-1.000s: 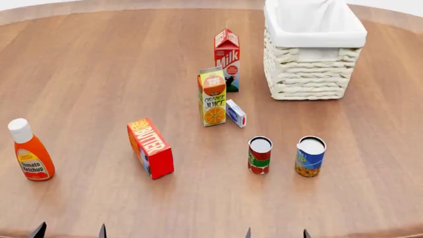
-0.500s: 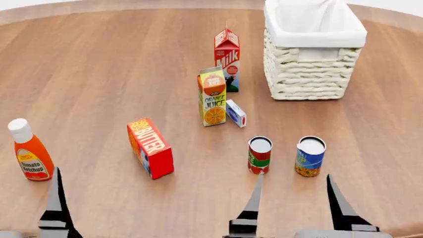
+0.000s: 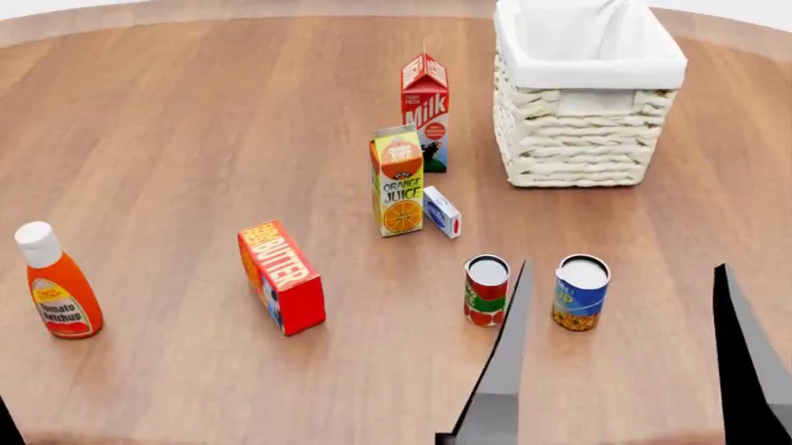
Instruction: Pick up the alphabet soup and the tomato sauce, and put them in the basket.
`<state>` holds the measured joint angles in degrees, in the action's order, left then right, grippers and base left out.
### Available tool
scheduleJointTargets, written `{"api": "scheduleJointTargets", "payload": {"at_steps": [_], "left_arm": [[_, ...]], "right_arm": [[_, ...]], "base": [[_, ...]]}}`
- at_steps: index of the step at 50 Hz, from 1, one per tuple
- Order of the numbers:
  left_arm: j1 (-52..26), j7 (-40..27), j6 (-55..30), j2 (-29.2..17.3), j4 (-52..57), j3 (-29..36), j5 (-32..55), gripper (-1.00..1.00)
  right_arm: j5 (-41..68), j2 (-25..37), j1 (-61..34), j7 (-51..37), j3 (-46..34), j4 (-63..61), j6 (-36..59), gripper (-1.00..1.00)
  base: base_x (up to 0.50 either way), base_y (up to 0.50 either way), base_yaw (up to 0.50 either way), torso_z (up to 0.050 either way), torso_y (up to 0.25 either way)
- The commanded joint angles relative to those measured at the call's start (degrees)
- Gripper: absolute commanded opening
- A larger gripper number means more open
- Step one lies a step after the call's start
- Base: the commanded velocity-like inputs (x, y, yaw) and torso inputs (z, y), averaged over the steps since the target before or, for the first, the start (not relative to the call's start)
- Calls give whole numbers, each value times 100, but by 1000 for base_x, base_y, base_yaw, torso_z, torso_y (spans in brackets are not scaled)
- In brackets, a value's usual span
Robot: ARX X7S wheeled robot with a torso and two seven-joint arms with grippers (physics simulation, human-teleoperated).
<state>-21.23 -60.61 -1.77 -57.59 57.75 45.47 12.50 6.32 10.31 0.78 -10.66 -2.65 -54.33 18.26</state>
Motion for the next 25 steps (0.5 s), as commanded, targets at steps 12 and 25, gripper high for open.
{"api": "scheduleJointTargets", "payload": {"at_steps": [12,25], "left_arm": [[-5020,-2928,820,-1442,224,6166,162,100],[-4470,-2851,762,-1067,65,5562,306,100]], "right_arm": [[-10,226,286,-239,-169,-409,-325,100],[143,247,122,-359,-163,-364,-167,100]], "base": [[0,0,0,48,2],[0,0,0,50,2]]}}
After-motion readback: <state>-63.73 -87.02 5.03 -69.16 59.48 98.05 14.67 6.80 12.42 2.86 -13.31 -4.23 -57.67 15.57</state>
